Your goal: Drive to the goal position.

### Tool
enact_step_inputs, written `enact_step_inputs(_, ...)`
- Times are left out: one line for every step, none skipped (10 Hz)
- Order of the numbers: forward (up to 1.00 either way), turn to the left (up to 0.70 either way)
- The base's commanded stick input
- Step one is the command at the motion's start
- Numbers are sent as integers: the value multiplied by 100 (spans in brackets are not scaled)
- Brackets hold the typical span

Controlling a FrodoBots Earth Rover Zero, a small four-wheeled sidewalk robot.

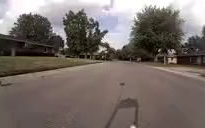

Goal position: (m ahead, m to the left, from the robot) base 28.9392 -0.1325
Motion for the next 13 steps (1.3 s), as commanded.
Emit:
enact_step_inputs(100,0)
enact_step_inputs(100,0)
enact_step_inputs(100,0)
enact_step_inputs(100,0)
enact_step_inputs(100,0)
enact_step_inputs(100,0)
enact_step_inputs(100,0)
enact_step_inputs(100,0)
enact_step_inputs(100,0)
enact_step_inputs(100,0)
enact_step_inputs(100,0)
enact_step_inputs(100,0)
enact_step_inputs(100,0)
